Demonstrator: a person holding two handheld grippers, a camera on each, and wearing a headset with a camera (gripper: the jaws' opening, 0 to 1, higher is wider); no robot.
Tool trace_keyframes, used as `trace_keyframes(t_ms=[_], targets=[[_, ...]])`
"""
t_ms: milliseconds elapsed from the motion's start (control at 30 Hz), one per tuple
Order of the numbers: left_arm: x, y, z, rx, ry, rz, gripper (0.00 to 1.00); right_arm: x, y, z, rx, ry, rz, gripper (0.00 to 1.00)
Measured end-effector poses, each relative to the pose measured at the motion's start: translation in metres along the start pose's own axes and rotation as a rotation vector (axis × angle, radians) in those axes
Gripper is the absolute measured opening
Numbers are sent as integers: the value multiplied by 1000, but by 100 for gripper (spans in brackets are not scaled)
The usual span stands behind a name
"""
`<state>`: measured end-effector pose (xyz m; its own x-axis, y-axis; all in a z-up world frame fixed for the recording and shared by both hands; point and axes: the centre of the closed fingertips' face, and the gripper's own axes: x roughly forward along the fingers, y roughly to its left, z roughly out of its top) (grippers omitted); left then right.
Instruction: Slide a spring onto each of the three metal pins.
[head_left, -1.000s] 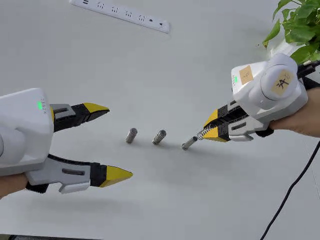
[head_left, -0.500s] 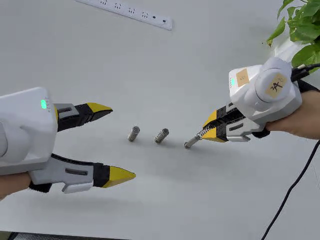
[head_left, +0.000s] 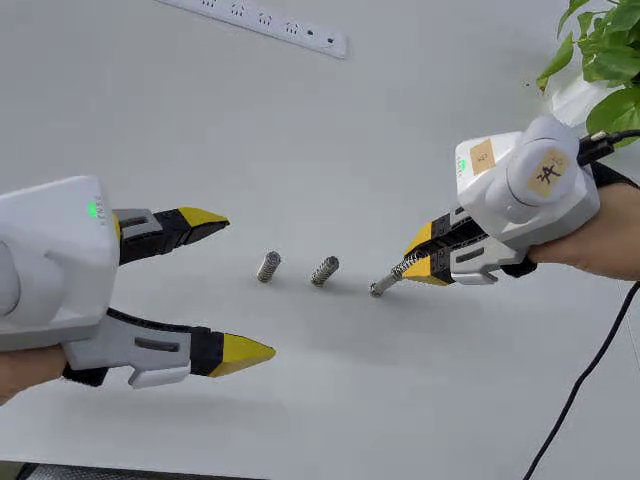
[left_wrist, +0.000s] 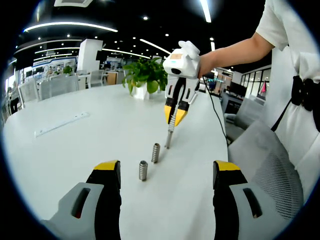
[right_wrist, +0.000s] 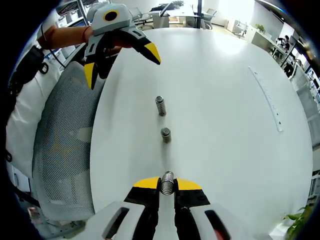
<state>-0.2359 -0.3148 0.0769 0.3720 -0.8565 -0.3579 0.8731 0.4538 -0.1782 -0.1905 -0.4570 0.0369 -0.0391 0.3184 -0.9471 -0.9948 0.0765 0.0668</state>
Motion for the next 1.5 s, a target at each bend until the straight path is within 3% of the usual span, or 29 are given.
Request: trace_keyframes(t_ms=[1500], targets=[[5,-3,1,-14,-5,-14,72,23,-2,-6,6,-30,-15,7]])
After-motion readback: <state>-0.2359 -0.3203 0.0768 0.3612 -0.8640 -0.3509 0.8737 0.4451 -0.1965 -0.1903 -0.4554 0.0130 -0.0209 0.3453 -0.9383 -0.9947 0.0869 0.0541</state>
